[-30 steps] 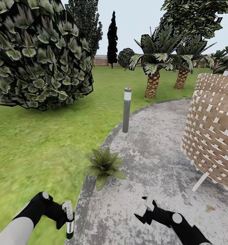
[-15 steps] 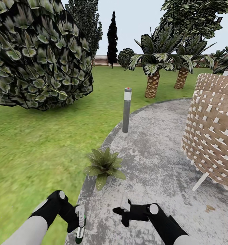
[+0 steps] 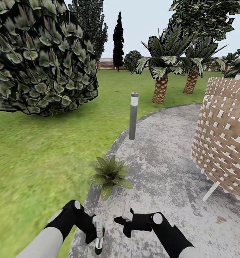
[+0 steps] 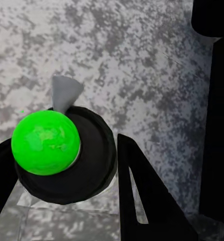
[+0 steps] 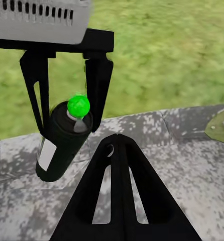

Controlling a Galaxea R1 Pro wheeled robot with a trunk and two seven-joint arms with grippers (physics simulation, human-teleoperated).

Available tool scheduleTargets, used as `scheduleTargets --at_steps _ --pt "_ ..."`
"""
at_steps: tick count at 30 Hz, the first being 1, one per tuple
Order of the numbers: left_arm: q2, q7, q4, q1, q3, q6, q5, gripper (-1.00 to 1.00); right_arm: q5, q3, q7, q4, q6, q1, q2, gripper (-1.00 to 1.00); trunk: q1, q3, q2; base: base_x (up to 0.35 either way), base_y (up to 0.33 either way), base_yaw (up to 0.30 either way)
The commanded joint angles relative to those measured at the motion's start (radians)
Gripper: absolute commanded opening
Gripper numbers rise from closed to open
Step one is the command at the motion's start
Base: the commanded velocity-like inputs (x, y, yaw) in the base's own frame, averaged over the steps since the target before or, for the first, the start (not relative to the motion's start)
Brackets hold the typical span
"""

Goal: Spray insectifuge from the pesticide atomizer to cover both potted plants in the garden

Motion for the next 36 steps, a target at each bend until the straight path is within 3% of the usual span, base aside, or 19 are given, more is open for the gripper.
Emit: scheduleTargets --at_steps 1,5,12,17,25,31,36 --pt "-0.007 0.005 -0.001 0.000 0.008 -0.001 -0.008 -1.00 0.009 -0.001 0.000 -0.001 -0.005 0.000 0.000 -1.00 0.000 -0.001 0.000 0.000 0.000 0.000" --pt "-0.019 0.037 -0.001 0.000 0.009 0.001 -0.002 -1.00 0.009 -0.001 -0.001 -0.001 -0.005 0.000 0.000 -1.00 0.000 -0.001 0.000 0.000 0.000 0.000" --pt "-0.038 0.040 -0.001 0.000 0.011 -0.001 0.005 -1.00 0.010 -0.001 -0.001 -0.001 -0.005 0.000 -0.001 -1.00 0.000 -0.001 0.000 0.000 0.000 0.000" --pt "-0.042 0.040 -0.001 0.000 0.010 -0.002 0.048 -1.00 0.010 -0.001 -0.001 -0.001 -0.005 0.000 -0.001 -1.00 0.000 -0.001 0.000 0.000 0.000 0.000" --pt "-0.046 0.040 -0.001 0.000 0.010 -0.002 0.071 -1.00 0.011 -0.002 -0.001 -0.001 -0.005 0.000 -0.001 -1.00 0.000 -0.001 0.000 0.000 0.000 0.000" --pt "-0.054 0.040 -0.001 0.000 0.011 -0.003 0.075 -1.00 0.011 -0.002 -0.001 -0.001 -0.005 0.000 -0.001 -1.00 0.000 -0.001 0.000 0.000 0.000 0.000" --pt "-0.060 0.040 0.000 0.000 0.011 -0.049 0.076 -1.00 0.012 -0.002 -0.001 -0.001 -0.005 0.000 -0.001 -1.00 0.000 -0.001 0.000 0.000 0.000 0.000"
